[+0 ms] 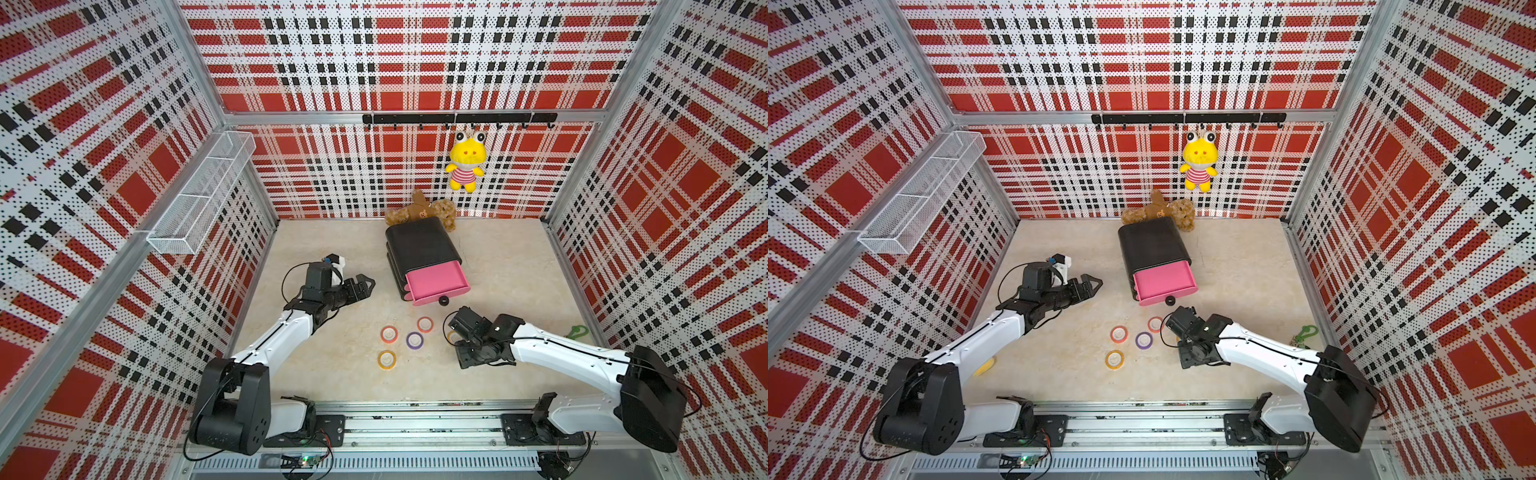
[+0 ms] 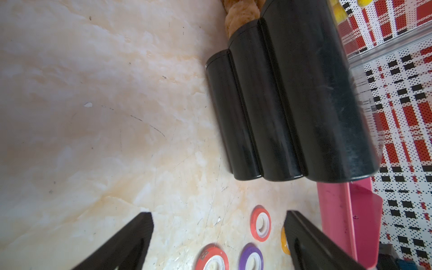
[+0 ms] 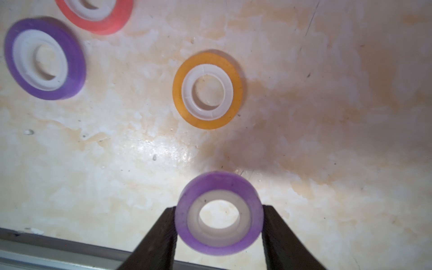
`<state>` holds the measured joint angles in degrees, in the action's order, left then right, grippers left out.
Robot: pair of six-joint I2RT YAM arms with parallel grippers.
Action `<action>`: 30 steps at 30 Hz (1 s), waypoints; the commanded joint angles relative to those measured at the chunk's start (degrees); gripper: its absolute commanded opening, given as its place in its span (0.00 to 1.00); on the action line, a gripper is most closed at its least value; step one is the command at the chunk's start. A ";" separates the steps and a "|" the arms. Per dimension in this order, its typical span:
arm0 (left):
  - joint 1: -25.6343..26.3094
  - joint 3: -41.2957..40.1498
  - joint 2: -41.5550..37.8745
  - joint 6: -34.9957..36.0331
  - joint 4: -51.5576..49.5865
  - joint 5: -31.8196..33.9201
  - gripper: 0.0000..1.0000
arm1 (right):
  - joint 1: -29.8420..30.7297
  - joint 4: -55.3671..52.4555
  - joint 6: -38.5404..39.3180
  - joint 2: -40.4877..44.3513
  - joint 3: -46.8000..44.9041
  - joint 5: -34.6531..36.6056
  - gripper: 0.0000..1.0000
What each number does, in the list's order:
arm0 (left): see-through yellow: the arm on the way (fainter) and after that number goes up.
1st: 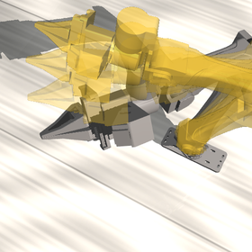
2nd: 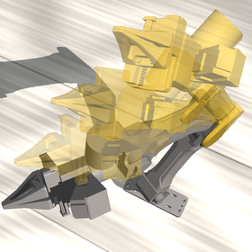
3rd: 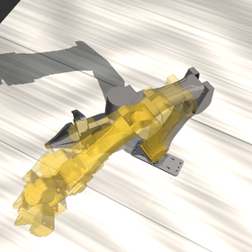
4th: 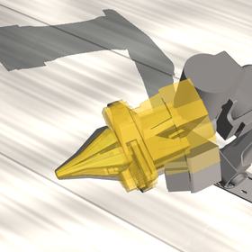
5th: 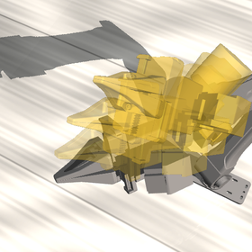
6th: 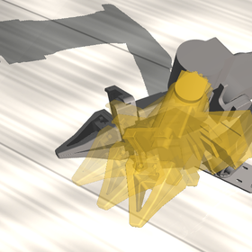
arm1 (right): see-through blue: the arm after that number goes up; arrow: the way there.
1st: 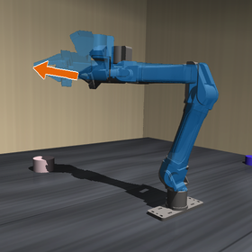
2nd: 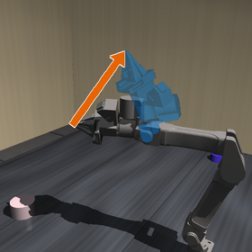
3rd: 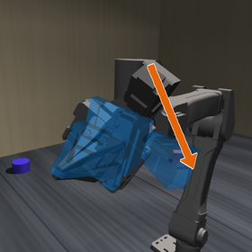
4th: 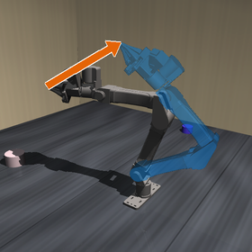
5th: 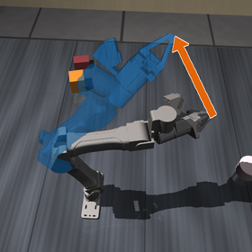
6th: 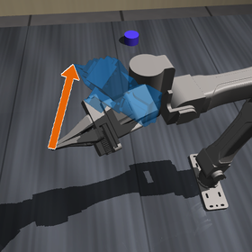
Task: Place the transparent tape into the drawer according to color
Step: Pick up the tape from the center of the board, then place the tape in the drawer.
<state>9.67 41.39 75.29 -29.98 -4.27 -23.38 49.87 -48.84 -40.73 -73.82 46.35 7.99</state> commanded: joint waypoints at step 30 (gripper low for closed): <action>0.99 0.87 0.33 -0.33 1.37 -0.79 0.95 | -1.48 -13.46 7.11 -1.95 29.72 9.33 0.46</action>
<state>10.48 41.41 75.50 -30.37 -4.25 -23.62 49.17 -61.30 -36.07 -74.59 73.60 15.44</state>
